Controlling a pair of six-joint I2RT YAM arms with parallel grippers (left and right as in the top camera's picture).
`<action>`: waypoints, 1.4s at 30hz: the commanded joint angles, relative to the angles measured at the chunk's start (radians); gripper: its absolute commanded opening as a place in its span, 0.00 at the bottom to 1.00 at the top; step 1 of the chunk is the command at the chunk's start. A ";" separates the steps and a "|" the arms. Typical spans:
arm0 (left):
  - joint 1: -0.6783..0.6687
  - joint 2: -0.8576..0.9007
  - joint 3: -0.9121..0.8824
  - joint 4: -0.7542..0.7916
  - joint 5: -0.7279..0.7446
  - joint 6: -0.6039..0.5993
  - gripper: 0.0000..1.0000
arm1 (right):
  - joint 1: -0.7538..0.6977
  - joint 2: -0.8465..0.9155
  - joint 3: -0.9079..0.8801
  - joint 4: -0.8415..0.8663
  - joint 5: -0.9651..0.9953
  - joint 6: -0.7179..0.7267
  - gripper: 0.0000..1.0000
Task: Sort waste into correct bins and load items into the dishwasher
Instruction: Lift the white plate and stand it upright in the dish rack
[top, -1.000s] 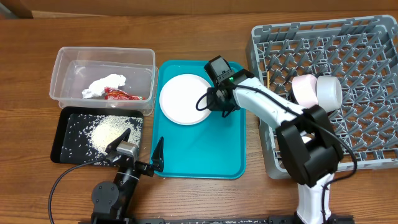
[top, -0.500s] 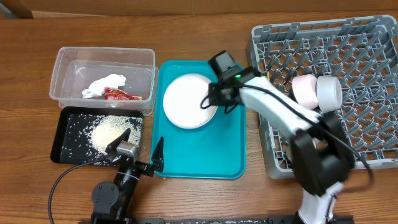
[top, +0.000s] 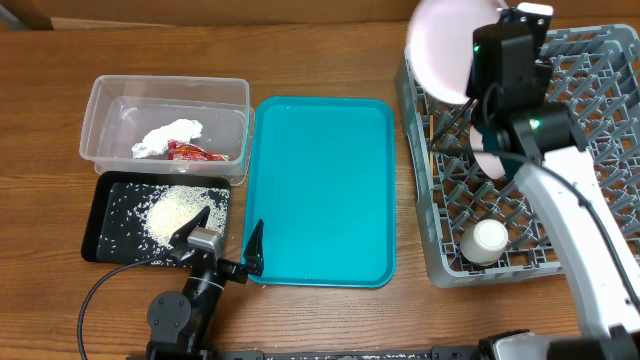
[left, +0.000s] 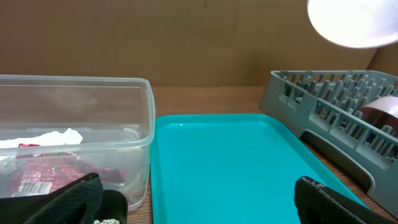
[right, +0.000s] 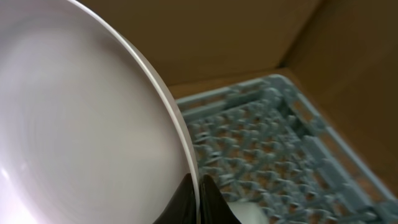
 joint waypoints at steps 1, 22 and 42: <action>0.006 -0.011 -0.007 0.004 0.008 -0.007 1.00 | -0.059 0.064 -0.005 0.022 0.120 -0.046 0.04; 0.006 -0.011 -0.007 0.004 0.008 -0.007 1.00 | -0.046 0.289 -0.004 0.084 0.169 -0.047 0.12; 0.006 -0.011 -0.007 0.004 0.008 -0.007 1.00 | 0.183 -0.067 -0.003 -0.099 -0.203 0.018 0.68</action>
